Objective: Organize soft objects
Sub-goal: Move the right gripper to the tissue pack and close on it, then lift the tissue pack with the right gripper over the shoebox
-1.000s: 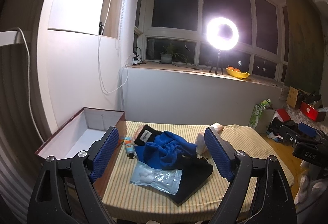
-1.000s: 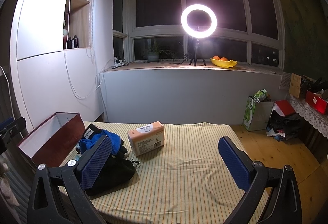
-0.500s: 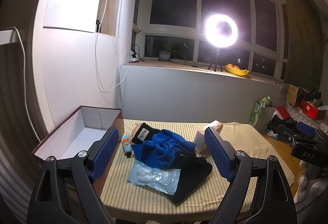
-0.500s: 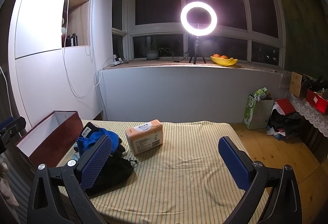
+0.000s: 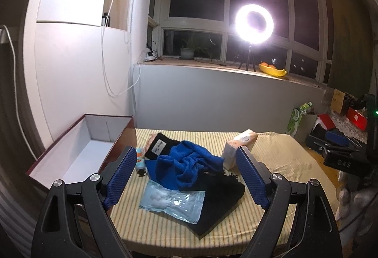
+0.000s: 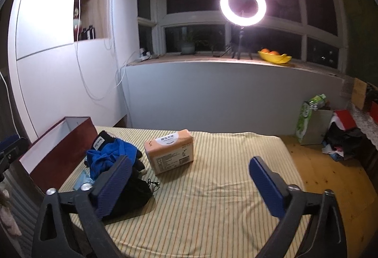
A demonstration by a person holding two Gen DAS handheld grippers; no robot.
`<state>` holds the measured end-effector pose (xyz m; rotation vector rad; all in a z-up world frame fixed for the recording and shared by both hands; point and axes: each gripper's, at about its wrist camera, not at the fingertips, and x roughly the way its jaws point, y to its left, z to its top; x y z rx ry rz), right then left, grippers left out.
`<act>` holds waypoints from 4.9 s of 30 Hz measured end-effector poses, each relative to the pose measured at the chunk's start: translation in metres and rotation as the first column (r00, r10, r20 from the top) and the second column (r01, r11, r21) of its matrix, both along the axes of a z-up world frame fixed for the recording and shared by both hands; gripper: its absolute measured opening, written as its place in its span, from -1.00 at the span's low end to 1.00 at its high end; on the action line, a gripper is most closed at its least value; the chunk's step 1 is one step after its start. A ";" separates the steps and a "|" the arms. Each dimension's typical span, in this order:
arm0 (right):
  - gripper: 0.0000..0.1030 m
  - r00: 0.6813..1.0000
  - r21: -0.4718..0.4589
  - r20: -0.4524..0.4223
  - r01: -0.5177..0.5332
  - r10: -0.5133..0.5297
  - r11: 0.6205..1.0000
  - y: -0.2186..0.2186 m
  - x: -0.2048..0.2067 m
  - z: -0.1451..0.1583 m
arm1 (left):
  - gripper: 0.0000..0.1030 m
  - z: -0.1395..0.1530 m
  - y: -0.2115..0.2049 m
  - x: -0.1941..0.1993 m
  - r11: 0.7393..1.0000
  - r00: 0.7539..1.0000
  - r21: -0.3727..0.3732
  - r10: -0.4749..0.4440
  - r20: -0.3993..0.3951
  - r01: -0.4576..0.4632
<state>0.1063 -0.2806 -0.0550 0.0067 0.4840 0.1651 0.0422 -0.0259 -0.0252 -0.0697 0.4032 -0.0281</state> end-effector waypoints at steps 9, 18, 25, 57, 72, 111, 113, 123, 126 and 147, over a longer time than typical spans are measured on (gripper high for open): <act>-0.04 0.976 0.046 -0.174 -0.124 0.130 0.991 0.002 0.076 -0.023 | 0.66 -0.007 0.004 0.014 1.000 0.999 0.005 0.025 -0.027 -0.025; -0.30 0.936 0.039 -0.291 -0.194 0.197 0.980 0.026 0.149 -0.040 | 0.66 -0.010 0.006 0.028 0.999 0.999 0.012 0.037 -0.033 -0.036; -0.33 0.899 0.042 -0.379 -0.222 0.221 0.974 0.047 0.204 -0.057 | 0.66 -0.012 0.005 0.038 0.999 0.998 0.015 0.040 -0.042 -0.039; -0.10 0.838 0.045 -0.487 -0.256 0.245 0.966 -0.011 0.175 -0.067 | 0.66 -0.054 -0.053 0.080 0.983 0.961 -0.110 -0.170 -0.217 0.149; 0.25 0.772 0.168 -0.536 -0.300 0.343 0.939 -0.026 0.200 -0.092 | 0.68 -0.092 -0.118 0.131 0.931 0.861 -0.246 -0.346 -0.373 0.268; 0.04 0.692 0.259 -0.606 -0.294 0.391 0.920 -0.031 0.199 -0.102 | 0.19 -0.110 -0.127 0.169 0.898 0.793 -0.306 -0.427 -0.434 0.316; 0.04 0.704 0.252 -0.596 -0.293 0.386 0.922 -0.032 0.192 -0.094 | 0.19 -0.102 -0.126 0.164 0.895 0.800 -0.306 -0.432 -0.417 0.324; 0.03 0.757 0.254 -0.514 -0.314 0.403 0.915 -0.015 0.163 -0.037 | 0.19 -0.047 -0.093 0.127 0.906 0.859 -0.252 -0.409 -0.308 0.341; 0.03 0.764 0.253 -0.485 -0.343 0.426 0.905 0.002 0.157 -0.019 | 0.19 -0.032 -0.074 0.116 0.916 0.881 -0.236 -0.384 -0.275 0.325; 0.03 0.640 0.260 -0.403 -0.605 0.654 0.752 0.208 0.139 0.027 | 0.19 0.006 0.098 0.053 0.977 0.982 -0.208 -0.085 -0.166 0.050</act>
